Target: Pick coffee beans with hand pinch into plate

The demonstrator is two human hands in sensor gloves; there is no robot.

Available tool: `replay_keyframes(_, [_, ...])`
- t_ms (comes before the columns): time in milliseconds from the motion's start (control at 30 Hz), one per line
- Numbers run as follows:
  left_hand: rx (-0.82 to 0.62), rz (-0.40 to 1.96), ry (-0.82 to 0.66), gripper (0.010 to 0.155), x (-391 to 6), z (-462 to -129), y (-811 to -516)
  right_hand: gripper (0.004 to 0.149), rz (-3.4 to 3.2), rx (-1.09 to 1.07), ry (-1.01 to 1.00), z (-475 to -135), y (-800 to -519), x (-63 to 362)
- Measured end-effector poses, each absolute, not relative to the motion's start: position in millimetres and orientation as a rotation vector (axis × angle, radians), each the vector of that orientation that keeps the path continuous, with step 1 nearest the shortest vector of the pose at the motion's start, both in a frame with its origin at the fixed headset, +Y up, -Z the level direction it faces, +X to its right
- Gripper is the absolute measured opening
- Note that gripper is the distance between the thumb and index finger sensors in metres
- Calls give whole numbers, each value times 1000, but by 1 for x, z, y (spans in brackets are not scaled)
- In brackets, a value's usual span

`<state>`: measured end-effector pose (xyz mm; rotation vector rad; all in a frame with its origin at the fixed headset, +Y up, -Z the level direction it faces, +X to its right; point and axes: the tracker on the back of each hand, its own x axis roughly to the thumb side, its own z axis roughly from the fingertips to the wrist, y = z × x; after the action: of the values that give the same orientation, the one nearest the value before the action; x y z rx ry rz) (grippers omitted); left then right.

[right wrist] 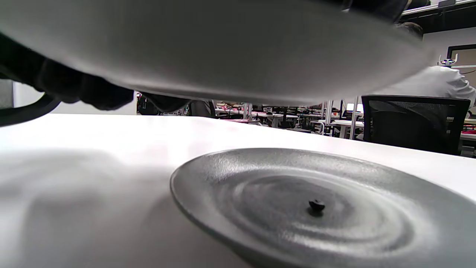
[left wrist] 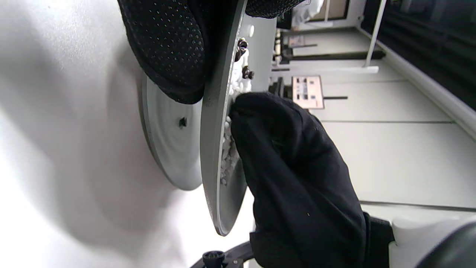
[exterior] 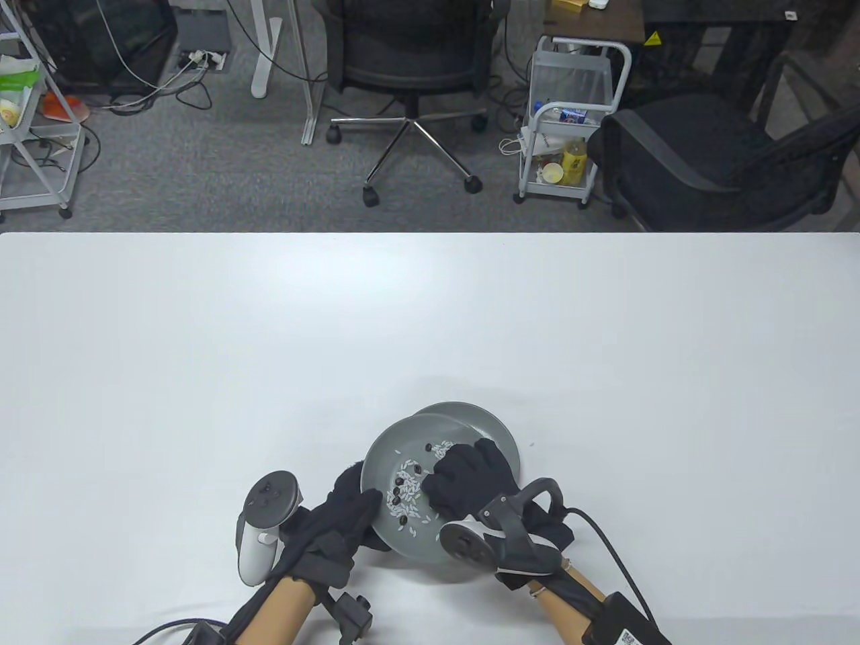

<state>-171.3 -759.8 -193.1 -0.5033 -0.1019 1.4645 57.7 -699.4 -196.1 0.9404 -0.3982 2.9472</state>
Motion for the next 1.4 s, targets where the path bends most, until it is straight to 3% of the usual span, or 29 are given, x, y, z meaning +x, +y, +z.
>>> replay_keyframes(200, [-492, 1492, -15, 60, -179, -194, -763, 31, 2907, 767, -542, -206, -682, 84])
replay_keyframes(333, [-467, 1518, 15, 60, -184, -195, -763, 31, 2997, 609, -554, -219, -687, 106])
replay_keyframes(467, [-429, 1539, 38, 60, -189, -196, -762, 31, 3096, 515, -387, -234, -707, 119])
replay_keyframes(700, [-421, 1574, 74, 60, -192, -197, -765, 31, 3185, 571, -65, -240, -733, 111])
replay_keyframes(967, [-420, 1577, 46, 60, -192, -198, -766, 31, 3217, 562, 19, -242, -738, 111])
replay_keyframes(1133, [-429, 1570, 40, 60, -191, -198, -767, 32, 3156, 507, -195, -238, -717, 117])
replay_keyframes(1233, [-434, 1570, 27, 60, -190, -198, -767, 33, 3024, 509, -422, -230, -697, 116])
replay_keyframes(1333, [-439, 1567, 13, 60, -189, -198, -768, 33, 2878, 645, -537, -216, -685, 103])
replay_keyframes(1400, [-445, 1560, 6, 60, -188, -198, -768, 34, 2835, 769, -494, -206, -683, 88])
